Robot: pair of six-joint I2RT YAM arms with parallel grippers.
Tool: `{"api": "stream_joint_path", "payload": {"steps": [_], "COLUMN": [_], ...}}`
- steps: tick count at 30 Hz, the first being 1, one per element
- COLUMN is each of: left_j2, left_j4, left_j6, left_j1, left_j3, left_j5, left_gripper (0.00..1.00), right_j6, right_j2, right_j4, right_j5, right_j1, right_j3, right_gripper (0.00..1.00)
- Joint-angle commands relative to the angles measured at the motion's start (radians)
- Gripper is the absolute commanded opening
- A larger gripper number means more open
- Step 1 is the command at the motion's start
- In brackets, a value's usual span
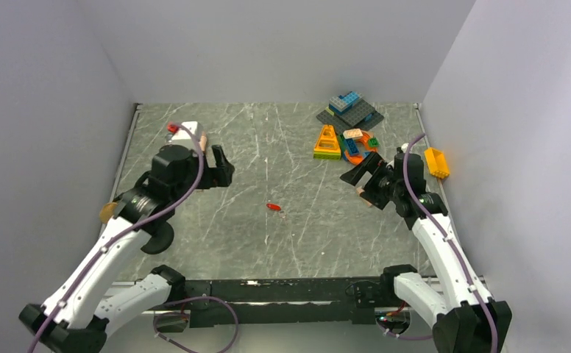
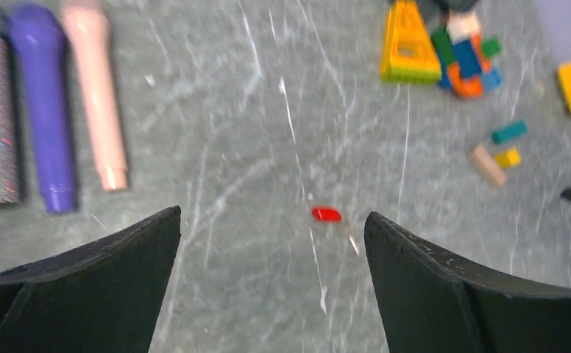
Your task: Remove the keys from the keyring
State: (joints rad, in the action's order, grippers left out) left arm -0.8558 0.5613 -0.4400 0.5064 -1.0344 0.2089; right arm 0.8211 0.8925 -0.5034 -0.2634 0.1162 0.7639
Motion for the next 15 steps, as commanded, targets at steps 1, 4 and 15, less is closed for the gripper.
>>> {"api": "stream_joint_path", "payload": {"steps": [1,4,15], "left_j2": [-0.054,-0.067,-0.231], "left_j4": [0.044,-0.043,-0.170], "left_j6": [-0.042,-0.079,-0.149], "left_j1": [-0.002,0.001,0.031], "left_j3": [0.022,0.103,0.208], "left_j5": [-0.216,-0.359,-0.520], "left_gripper": [0.98,0.99,0.87], "right_j6": [-0.029,-0.044,0.005], "right_j2": [0.028,0.015,-0.130], "right_j4": [-0.063,-0.060,-0.042], "right_j5": [-0.037,-0.074,-0.174], "right_j1": [-0.004,-0.004,-0.003], "right_j3": [0.057,0.042,-0.055], "right_gripper": [1.00,1.00,1.00]}}
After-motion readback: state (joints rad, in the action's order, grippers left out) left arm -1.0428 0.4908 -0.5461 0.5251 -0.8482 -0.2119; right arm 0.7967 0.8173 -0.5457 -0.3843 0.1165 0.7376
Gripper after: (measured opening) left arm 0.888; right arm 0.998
